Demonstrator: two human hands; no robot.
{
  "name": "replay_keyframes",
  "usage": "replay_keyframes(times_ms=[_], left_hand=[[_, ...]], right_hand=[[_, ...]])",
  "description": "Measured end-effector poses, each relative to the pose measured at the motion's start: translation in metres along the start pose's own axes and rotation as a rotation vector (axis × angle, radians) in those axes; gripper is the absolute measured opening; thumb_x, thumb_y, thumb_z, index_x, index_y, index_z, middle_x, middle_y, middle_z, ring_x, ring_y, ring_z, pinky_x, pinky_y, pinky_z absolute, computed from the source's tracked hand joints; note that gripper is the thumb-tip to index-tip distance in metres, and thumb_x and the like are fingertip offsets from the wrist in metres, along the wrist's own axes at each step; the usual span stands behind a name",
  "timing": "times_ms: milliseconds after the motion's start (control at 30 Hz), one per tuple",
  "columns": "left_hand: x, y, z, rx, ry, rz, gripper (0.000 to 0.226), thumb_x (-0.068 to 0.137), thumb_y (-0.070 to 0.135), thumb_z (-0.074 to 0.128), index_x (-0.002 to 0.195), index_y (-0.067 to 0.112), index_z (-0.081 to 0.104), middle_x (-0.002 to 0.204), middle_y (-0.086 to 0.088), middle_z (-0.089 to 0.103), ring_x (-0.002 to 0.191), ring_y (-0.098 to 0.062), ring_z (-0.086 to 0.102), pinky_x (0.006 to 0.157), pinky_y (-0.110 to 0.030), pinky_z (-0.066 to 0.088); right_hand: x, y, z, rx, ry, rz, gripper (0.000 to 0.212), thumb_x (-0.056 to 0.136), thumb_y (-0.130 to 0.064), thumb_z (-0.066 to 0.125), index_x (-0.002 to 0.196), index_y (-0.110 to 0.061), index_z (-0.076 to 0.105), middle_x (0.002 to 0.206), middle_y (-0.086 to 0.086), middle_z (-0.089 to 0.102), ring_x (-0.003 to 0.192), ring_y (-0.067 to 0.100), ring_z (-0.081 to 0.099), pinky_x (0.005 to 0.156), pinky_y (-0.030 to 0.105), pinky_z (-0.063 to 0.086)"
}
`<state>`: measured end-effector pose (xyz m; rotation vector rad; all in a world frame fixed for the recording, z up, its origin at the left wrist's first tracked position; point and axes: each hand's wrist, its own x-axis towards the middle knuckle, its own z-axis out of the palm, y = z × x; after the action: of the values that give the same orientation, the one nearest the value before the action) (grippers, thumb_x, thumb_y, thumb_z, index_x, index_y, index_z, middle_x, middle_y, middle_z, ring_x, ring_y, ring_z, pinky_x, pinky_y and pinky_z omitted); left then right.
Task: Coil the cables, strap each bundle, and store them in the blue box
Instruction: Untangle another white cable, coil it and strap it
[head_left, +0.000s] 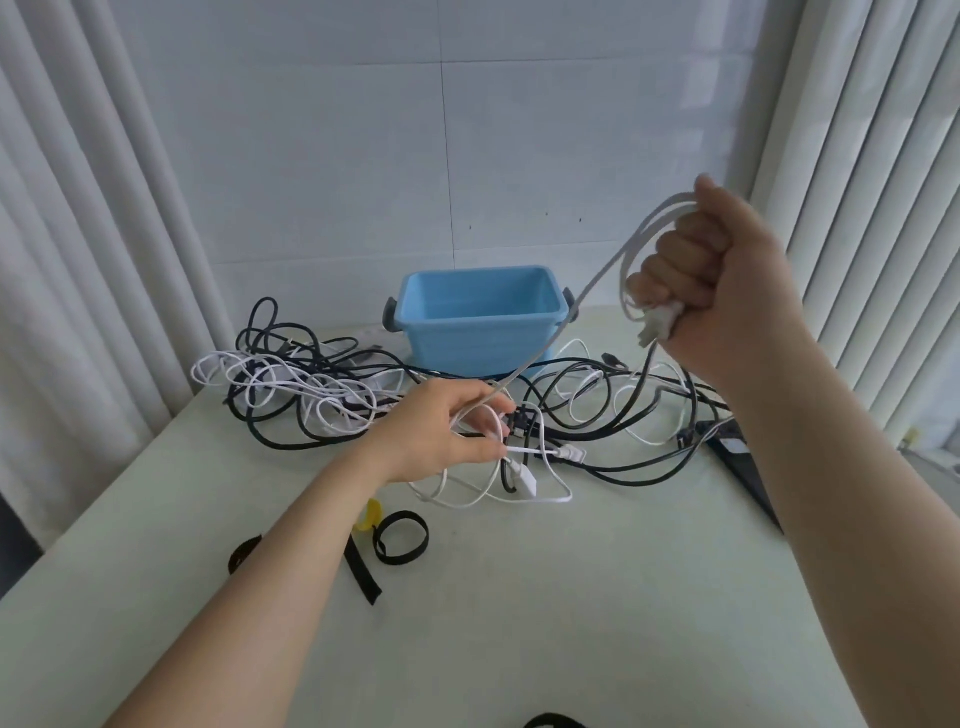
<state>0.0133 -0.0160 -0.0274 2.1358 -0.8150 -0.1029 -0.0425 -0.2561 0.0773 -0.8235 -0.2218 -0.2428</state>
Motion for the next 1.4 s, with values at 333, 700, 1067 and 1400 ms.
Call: replay_keyframes(times_ms=[333,700,1067,1400], left_hand=[[0.0,-0.003,0.001,-0.035,0.059,-0.051,0.02,0.098,0.031,0.061,0.117,0.026,0.067,0.088,0.011,0.076,0.089,0.0,0.071,0.083,-0.02,0.046],[0.001,0.0,-0.006,-0.163,0.213,0.086,0.012,0.092,0.027,0.068,0.094,0.017,0.075,0.087,0.002,0.075,0.082,-0.013,0.067,0.077,-0.019,0.051],[0.002,0.008,-0.016,-0.388,0.51,0.158,0.012,0.097,0.019,0.061,0.097,0.016,0.073,0.067,0.013,0.066,0.068,-0.008,0.059,0.072,-0.02,0.052],[0.004,-0.005,0.0,-0.18,0.282,0.086,0.013,0.094,0.029,0.066,0.098,0.019,0.074,0.083,0.008,0.075,0.078,-0.006,0.071,0.076,-0.015,0.051]], right_hand=[[0.029,-0.002,-0.043,0.363,0.303,-0.119,0.029,0.107,-0.019,0.039,0.08,-0.014,0.049,0.07,0.007,0.07,0.051,0.016,0.063,0.061,0.027,0.056],[0.031,0.053,-0.054,-1.266,-0.092,-0.15,0.033,0.095,0.011,0.043,0.073,-0.01,0.055,0.09,0.009,0.067,0.092,0.033,0.071,0.083,0.052,0.058],[-0.005,0.072,-0.025,-1.281,-0.586,0.386,0.047,0.095,-0.05,0.054,0.066,-0.014,0.043,0.051,-0.006,0.037,0.046,0.012,0.035,0.041,0.02,0.032],[-0.002,0.053,-0.01,-0.452,-0.35,0.37,0.052,0.098,-0.045,0.048,0.059,-0.024,0.02,0.045,-0.009,0.018,0.038,0.01,0.012,0.048,0.025,0.026]])
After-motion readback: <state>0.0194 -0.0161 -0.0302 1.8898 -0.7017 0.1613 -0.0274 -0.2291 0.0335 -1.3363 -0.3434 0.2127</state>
